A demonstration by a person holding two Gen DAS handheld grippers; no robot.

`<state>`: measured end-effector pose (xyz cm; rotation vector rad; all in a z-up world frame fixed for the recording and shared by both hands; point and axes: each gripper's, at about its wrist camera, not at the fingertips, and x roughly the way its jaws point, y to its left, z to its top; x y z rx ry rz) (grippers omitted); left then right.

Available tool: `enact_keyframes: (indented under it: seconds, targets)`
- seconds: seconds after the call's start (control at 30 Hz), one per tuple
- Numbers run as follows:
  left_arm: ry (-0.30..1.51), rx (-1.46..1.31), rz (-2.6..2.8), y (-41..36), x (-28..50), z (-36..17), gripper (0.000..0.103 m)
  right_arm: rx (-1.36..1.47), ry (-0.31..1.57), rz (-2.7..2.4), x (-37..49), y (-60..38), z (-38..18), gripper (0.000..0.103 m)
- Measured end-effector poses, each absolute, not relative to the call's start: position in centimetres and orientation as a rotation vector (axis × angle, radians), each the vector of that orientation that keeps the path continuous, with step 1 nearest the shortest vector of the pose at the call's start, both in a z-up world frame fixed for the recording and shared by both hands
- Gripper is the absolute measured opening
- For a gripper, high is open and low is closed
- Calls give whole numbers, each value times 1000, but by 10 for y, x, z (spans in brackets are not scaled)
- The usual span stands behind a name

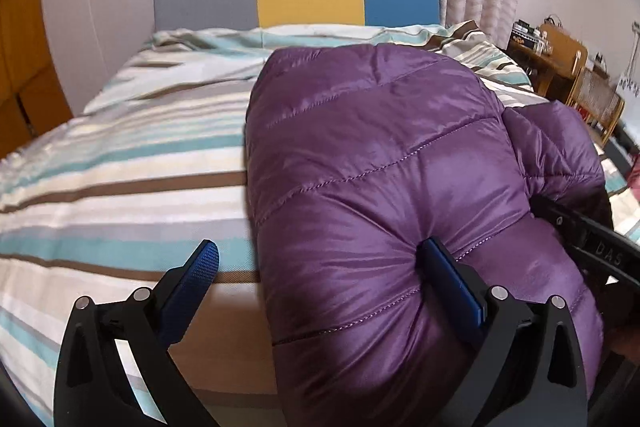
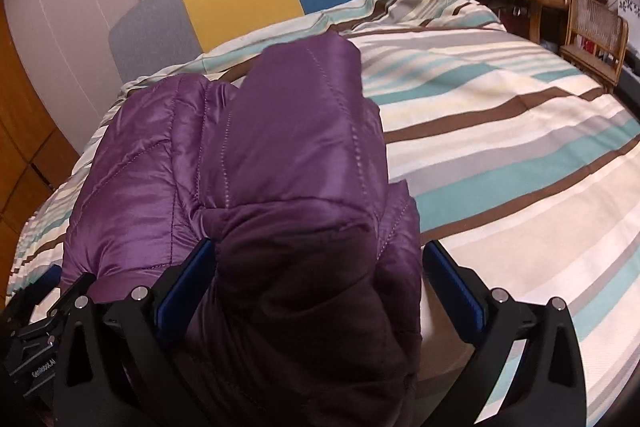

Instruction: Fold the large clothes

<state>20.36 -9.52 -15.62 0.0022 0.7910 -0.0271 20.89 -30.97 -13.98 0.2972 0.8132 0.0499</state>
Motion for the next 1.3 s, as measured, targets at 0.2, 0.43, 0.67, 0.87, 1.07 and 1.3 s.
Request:
enact_keyframes:
  seconds: [0.2,0.43,0.67,0.87,1.07,1.3]
  targets:
    - [767,4,-4,-97,196,-152,100,261,788,26,203,-305,-137,101]
    - [818,-224,-30,-76,176,-156,100,247,765,14,197,-299,-134,101]
    - [877,-349,-90,-65,164,-156,100,263,774,37,189,-303,-130,101]
    - [939,-429,-169,-51,163,-157,100,379,822,125,167,-327,-132,101]
    - [985,-501,-229,-43,164,-162,100,413,864,172,152,-342,-135,101]
    - [1015,-482,-300,-53,170,-162,100,459,897,249,162,-342,-141,91]
